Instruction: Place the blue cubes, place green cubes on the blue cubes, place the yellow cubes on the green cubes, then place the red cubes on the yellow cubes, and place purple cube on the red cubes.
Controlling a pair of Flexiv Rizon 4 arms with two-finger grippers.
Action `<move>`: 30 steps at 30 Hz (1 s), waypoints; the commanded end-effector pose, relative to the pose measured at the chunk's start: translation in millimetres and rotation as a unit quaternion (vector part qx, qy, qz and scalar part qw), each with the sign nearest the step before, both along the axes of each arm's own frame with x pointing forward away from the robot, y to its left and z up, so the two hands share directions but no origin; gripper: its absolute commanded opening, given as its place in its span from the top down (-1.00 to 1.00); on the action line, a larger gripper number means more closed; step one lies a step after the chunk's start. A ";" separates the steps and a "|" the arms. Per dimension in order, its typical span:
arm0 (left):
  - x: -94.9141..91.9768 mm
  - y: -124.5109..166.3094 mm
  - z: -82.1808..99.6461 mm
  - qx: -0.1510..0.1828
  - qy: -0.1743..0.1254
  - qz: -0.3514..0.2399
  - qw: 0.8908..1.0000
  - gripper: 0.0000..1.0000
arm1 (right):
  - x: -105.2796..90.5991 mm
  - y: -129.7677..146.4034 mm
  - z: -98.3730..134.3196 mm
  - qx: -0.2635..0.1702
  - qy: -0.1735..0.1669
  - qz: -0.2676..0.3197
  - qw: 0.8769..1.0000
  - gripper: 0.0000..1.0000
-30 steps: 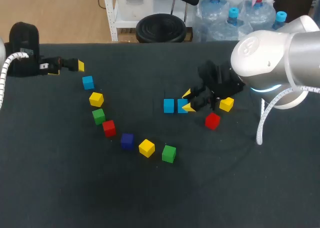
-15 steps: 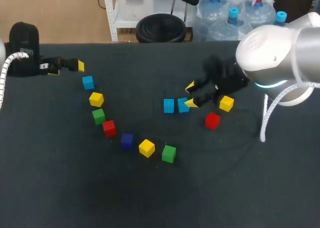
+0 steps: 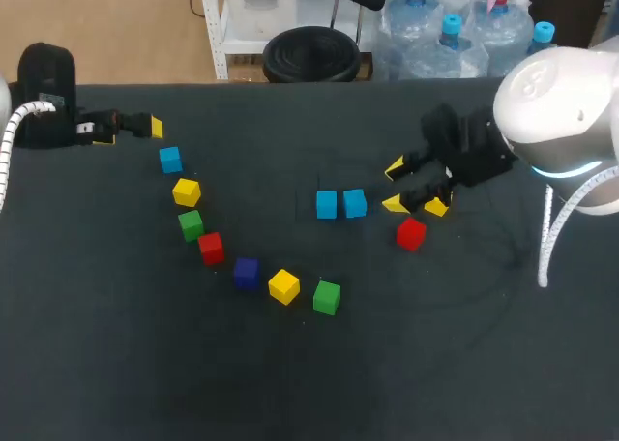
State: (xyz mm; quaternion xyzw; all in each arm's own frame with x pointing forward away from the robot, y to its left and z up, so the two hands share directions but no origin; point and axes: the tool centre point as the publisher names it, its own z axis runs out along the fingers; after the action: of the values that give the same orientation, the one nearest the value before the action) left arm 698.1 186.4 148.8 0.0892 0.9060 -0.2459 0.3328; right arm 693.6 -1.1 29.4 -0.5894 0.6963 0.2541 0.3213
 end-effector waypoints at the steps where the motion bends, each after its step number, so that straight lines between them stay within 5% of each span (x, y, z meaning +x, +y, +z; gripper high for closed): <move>1: 1.0 -1.2 1.1 0.003 0.003 0.001 1.000 -1.00 | 6.0 6.1 -7.6 0.003 -0.002 0.004 1.000 1.00; 30: 1.0 -1.2 1.1 0.003 0.003 0.001 1.000 -1.00 | 7.8 18.9 -27.9 0.008 0.016 0.022 1.000 1.00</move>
State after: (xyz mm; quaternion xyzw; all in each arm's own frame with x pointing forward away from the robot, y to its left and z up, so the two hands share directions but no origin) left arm 698.1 186.4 148.8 0.0892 0.9060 -0.2459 0.3328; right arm 701.5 16.9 2.0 -0.5978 0.6864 0.2761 0.3087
